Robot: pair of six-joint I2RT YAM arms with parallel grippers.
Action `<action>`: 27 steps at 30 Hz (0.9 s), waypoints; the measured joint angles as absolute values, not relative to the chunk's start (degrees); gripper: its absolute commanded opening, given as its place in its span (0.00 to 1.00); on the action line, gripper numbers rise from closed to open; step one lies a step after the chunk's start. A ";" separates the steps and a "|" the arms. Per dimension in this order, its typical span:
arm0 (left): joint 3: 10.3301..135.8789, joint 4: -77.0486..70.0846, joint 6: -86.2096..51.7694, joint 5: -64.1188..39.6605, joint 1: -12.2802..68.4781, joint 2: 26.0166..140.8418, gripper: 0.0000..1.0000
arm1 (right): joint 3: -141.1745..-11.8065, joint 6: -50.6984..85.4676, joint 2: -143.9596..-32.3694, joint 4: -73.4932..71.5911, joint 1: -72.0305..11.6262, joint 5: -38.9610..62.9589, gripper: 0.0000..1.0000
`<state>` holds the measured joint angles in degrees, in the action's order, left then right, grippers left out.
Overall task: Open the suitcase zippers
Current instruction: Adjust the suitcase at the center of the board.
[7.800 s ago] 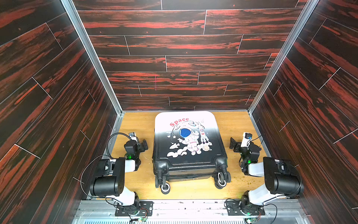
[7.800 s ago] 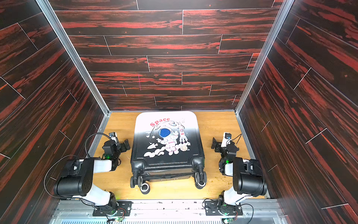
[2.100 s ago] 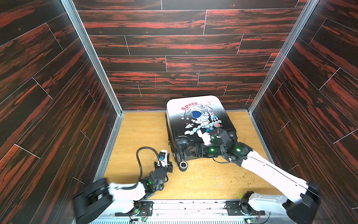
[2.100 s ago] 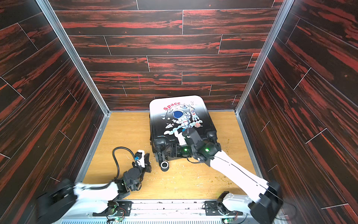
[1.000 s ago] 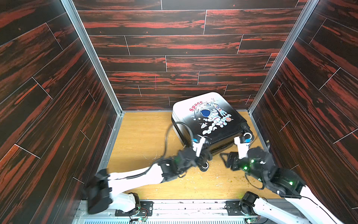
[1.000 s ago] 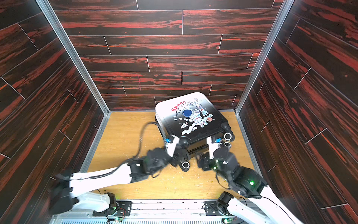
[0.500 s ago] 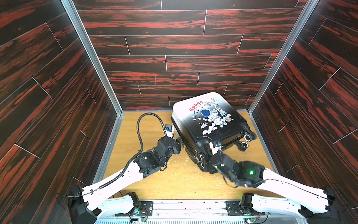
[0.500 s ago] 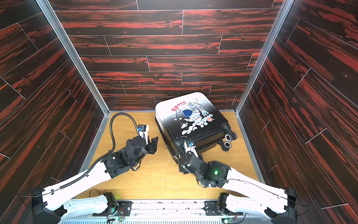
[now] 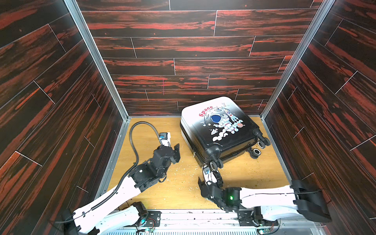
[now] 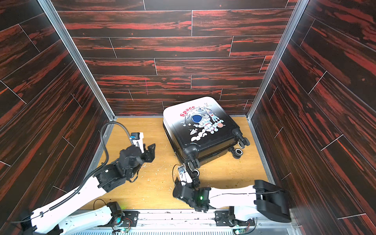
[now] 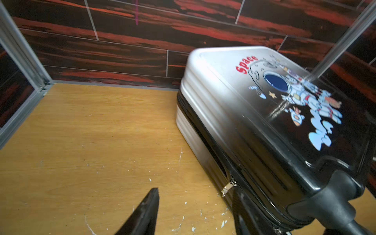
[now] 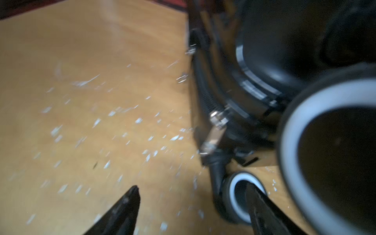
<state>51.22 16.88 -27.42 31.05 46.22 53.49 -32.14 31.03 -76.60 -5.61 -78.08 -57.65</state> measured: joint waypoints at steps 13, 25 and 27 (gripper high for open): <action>47.70 16.64 -28.05 32.67 44.99 48.18 0.60 | -28.56 15.75 -96.47 -47.20 -72.03 -66.28 0.61; 45.36 15.16 -28.84 34.81 44.88 47.33 0.60 | -24.45 -2.33 -102.96 -70.98 -64.16 -64.79 0.06; 45.32 14.66 -28.95 34.76 44.88 47.66 0.60 | -22.31 -3.31 -102.17 -73.19 -63.44 -63.37 0.00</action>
